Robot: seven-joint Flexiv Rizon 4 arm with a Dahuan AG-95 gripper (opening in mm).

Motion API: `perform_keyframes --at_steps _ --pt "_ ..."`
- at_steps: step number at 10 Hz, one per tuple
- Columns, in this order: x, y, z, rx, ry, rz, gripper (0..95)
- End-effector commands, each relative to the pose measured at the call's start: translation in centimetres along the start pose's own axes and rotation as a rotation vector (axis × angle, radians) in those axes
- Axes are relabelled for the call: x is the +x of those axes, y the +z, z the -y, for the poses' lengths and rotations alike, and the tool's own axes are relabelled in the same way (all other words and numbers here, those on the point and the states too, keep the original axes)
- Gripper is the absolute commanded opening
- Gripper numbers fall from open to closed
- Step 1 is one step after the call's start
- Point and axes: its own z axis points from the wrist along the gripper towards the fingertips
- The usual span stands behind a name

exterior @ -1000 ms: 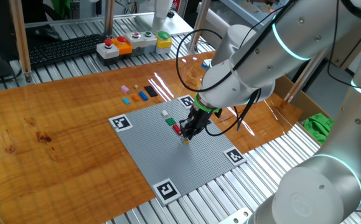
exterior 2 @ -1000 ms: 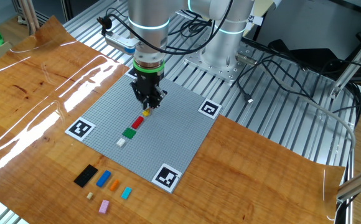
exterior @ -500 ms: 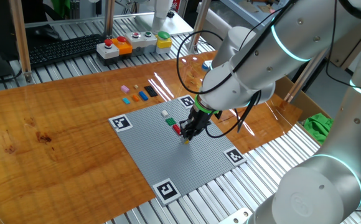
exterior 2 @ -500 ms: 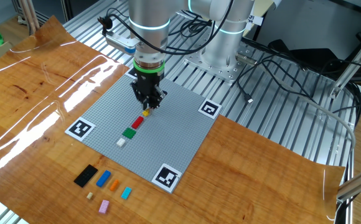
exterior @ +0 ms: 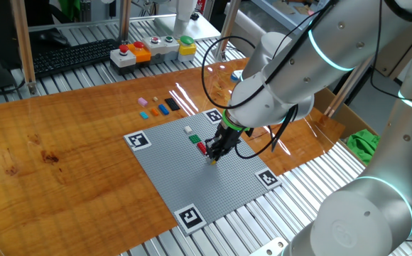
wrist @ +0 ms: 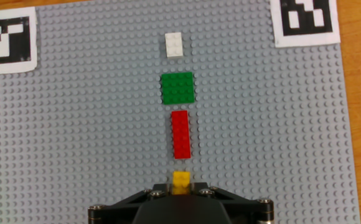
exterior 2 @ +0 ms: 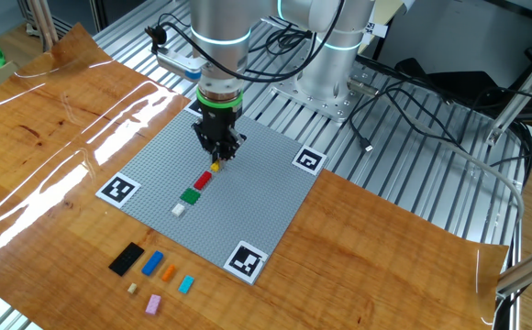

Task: Stack small Lego blocks randomly, one at a time

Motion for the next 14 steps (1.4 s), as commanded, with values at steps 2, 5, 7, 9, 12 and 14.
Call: perform_keyframes --at_steps 2,5,7,9,12,14 --pt "0.01 -0.03 0.04 0.008 -0.016 0.001 0.0" --pt "0.01 -0.03 0.04 0.010 -0.023 -0.001 0.0" --pt "0.00 -0.03 0.05 0.010 -0.025 -0.004 0.0" --pt "0.00 -0.02 0.09 0.008 -0.025 -0.007 0.0" --pt "0.00 -0.01 0.12 0.007 -0.026 -0.009 0.0" --pt "0.00 0.01 0.17 0.007 -0.027 -0.009 0.0"
